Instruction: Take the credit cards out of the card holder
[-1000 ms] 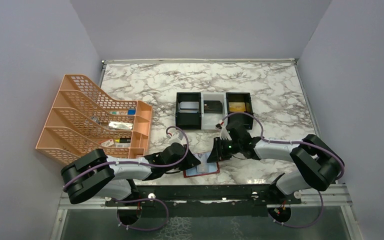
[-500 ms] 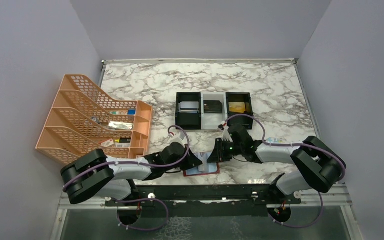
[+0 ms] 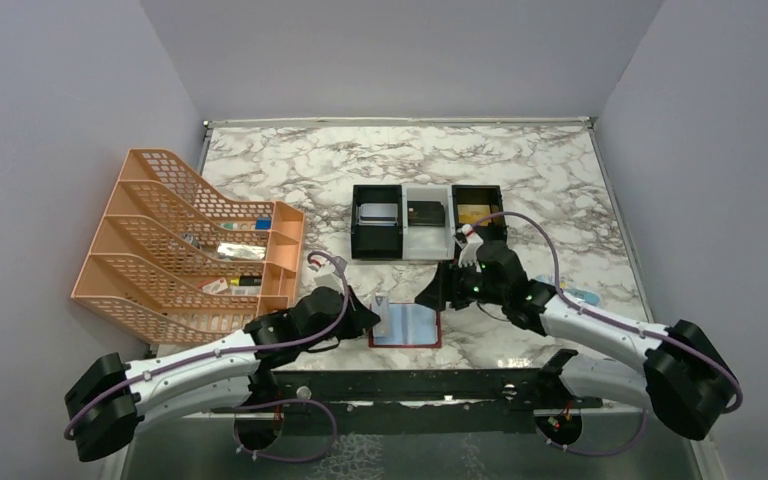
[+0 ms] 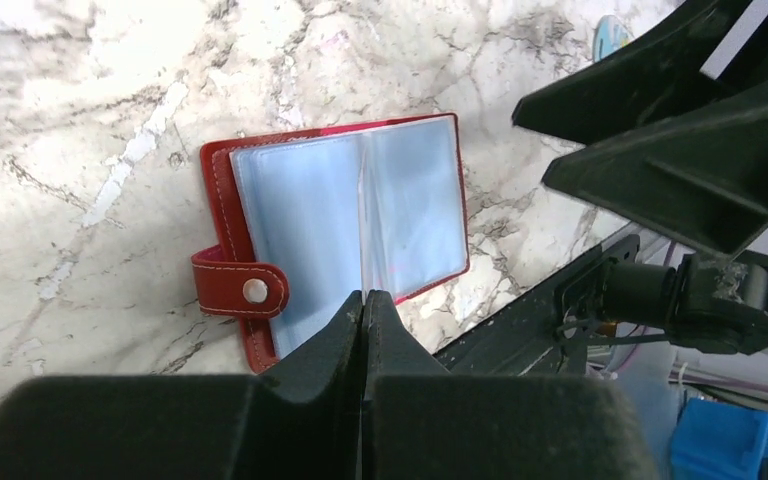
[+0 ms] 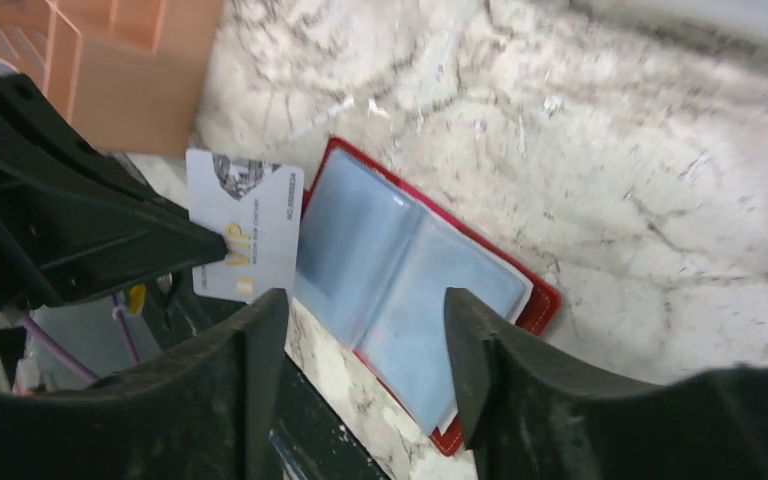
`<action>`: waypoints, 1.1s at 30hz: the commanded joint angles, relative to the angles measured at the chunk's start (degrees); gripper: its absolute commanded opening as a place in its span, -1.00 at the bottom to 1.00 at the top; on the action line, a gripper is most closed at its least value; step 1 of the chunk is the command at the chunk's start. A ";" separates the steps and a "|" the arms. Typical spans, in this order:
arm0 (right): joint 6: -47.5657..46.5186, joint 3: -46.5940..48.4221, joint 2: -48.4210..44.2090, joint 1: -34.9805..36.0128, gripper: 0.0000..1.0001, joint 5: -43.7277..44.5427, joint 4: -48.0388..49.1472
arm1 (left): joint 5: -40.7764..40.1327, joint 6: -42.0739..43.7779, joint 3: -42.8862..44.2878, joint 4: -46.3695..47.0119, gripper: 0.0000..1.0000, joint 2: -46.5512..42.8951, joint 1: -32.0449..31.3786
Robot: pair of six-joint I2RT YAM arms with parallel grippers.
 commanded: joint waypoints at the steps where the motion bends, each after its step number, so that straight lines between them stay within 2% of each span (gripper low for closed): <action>1: -0.01 -1.17 -6.27 -0.32 0.28 7.42 1.56 | 1.79 7.23 2.11 -2.50 -1.00 -4.77 0.89; 4: 1.04 -4.31 -9.61 -1.12 0.36 4.92 8.04 | 8.38 9.80 1.33 1.61 -1.00 -6.96 4.88; 7: 3.18 -6.11 -11.43 -1.47 0.39 -0.09 14.54 | 20.98 9.43 -0.85 9.27 -1.00 -7.26 12.38; 10: 6.53 -6.48 -10.23 -1.47 0.39 -8.59 21.30 | 29.82 7.71 -2.40 16.85 -1.00 -6.73 17.10; 12: 9.44 -6.52 -7.58 -1.47 0.39 -14.32 26.76 | 32.95 5.06 -3.85 23.38 -1.00 -6.24 17.69; 14: 12.57 -6.56 -3.75 -1.41 0.38 -19.69 33.79 | 34.24 3.93 -3.97 26.17 -1.00 -5.27 17.71; 17: 16.23 -6.24 1.17 -1.30 0.30 -22.93 40.87 | 35.42 3.51 -3.48 26.89 -1.00 -4.87 17.72; 23: 18.63 -4.85 6.07 -1.05 0.00 -24.86 45.00 | 35.35 1.75 -4.29 28.11 -1.00 -7.08 17.71; 33: 22.61 -4.32 9.09 -0.71 -0.45 -28.00 51.80 | 35.47 0.60 -5.00 28.96 -1.00 -7.38 17.72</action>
